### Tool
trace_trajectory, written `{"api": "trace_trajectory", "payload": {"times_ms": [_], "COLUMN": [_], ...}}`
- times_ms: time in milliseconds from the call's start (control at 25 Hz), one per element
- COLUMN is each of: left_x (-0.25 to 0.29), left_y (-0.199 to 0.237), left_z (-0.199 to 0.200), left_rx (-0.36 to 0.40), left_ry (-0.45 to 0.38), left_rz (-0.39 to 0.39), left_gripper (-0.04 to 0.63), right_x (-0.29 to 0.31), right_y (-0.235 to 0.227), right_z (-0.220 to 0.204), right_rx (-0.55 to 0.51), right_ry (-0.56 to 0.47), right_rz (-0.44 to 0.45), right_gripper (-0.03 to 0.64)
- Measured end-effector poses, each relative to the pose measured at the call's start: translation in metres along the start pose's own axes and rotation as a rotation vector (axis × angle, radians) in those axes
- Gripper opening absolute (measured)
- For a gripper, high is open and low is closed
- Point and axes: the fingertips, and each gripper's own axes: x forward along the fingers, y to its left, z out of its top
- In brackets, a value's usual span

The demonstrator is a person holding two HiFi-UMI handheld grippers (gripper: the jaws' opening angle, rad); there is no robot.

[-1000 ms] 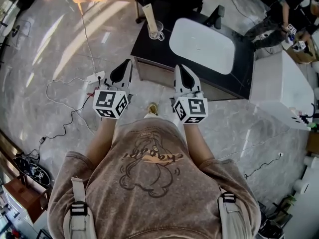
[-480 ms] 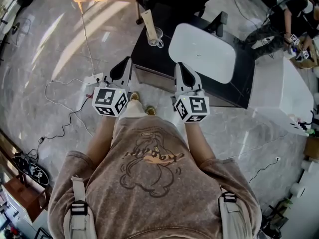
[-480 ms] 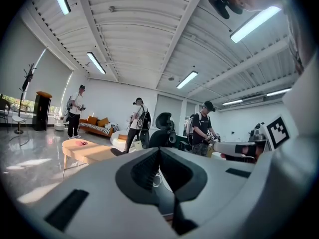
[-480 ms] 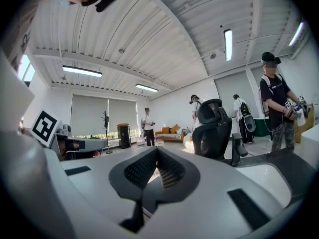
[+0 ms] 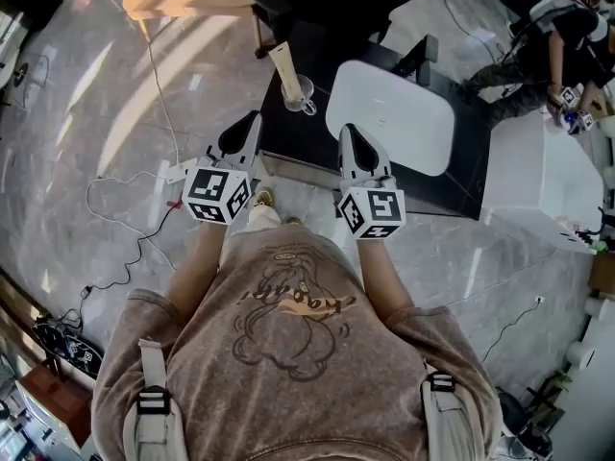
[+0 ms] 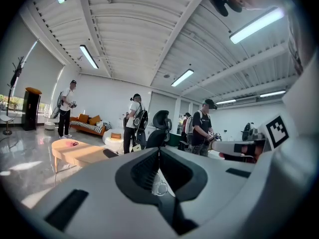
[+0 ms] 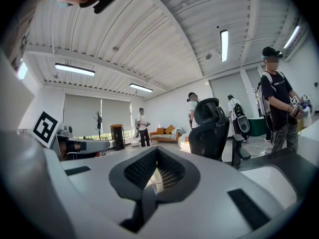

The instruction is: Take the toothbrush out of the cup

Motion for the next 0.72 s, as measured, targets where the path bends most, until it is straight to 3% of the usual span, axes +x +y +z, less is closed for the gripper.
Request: {"api": "trace_trajectory", "payload": {"times_ms": [280, 320, 360, 400, 560, 720], "left_x": [0.03, 0.035, 0.04, 0.044, 0.057, 0.071], "left_y": [0.014, 0.016, 0.018, 0.02, 0.026, 0.036], "left_z": [-0.001, -0.001, 0.0, -0.001, -0.009, -0.022], "left_rx": [0.008, 0.001, -0.006, -0.009, -0.01, -0.081], "left_ry": [0.026, 0.017, 0.01, 0.007, 0.036, 0.079], "left_rz": [-0.038, -0.038, -0.034, -0.029, -0.023, -0.036], "left_gripper": [0.019, 0.079, 0.248, 0.346, 0.376, 0.376], "right_x": [0.024, 0.027, 0.029, 0.032, 0.04, 0.045], "right_y": [-0.004, -0.005, -0.006, -0.006, -0.007, -0.007], "right_z": [-0.002, -0.003, -0.003, -0.003, -0.002, -0.002], "right_rx": [0.009, 0.009, 0.01, 0.01, 0.013, 0.017], "right_ry": [0.011, 0.012, 0.013, 0.014, 0.014, 0.013], "right_rz": [-0.011, -0.012, -0.013, -0.014, -0.011, -0.012], "right_gripper": [0.015, 0.015, 0.015, 0.015, 0.015, 0.015]}}
